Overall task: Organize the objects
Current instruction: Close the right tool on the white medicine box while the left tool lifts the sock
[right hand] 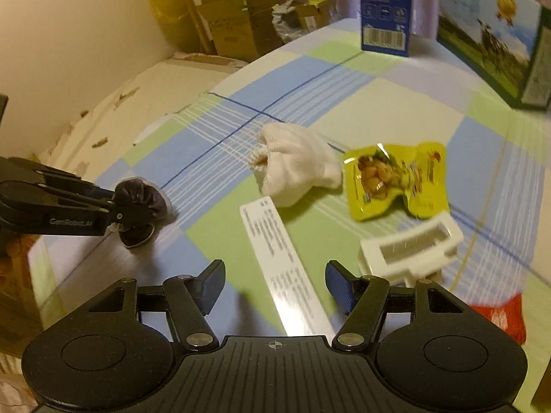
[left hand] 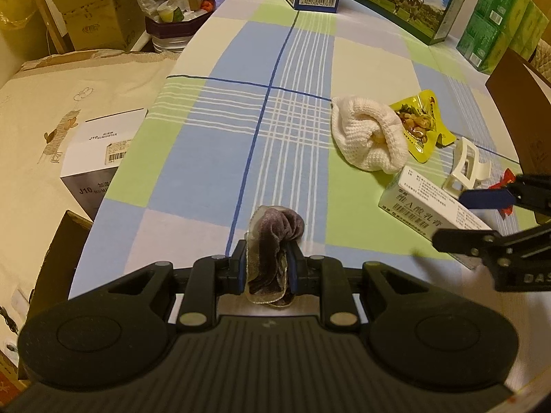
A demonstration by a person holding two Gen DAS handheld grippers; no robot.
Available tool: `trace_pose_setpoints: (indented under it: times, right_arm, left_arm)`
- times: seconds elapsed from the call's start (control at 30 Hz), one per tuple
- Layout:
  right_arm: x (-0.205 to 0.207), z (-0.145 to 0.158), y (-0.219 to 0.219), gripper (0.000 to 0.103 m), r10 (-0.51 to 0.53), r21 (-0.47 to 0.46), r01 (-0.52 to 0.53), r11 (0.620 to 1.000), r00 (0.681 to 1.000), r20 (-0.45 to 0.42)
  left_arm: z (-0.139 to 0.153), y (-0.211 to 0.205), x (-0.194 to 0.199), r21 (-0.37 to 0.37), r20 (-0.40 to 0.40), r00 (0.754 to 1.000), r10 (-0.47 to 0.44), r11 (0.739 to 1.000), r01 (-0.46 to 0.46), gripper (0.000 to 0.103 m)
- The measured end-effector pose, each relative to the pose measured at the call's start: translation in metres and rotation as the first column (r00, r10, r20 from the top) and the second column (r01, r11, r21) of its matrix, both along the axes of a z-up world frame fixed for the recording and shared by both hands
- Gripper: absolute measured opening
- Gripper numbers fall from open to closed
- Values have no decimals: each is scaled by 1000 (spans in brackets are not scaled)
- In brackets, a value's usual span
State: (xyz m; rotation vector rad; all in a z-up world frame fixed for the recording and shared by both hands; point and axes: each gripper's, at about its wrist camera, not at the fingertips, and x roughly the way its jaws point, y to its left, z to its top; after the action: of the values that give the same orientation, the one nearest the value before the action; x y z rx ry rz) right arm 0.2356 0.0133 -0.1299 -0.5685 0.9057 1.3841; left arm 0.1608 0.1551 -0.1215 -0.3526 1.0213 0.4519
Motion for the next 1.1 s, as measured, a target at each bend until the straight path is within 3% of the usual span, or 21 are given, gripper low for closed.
trace_pose_setpoints:
  times: [0.1, 0.27, 0.33, 0.7, 1.1]
  right_arm:
    - [-4, -5, 8, 45, 17, -21, -17, 1000, 1000, 17]
    - [-11, -11, 15, 35, 40, -50, -37, 998, 997, 59]
    - [-12, -13, 15, 24, 56, -73, -51, 996, 997, 61]
    - [-15, -11, -12, 23, 38, -103, -35, 994, 999, 28]
    - [5, -5, -79, 23, -114, -130, 112, 985, 993, -11]
  left_arm:
    - [0, 1, 0, -3, 0, 1000, 0, 1000, 0, 19]
    - [0, -1, -2, -5, 3, 1000, 2, 1000, -2, 19]
    - [0, -2, -3, -4, 1, 1000, 2, 1000, -2, 19]
    - [2, -16, -4, -3, -1, 1000, -30, 1000, 30, 19]
    - [3, -55, 9, -27, -6, 992, -127, 992, 127, 19]
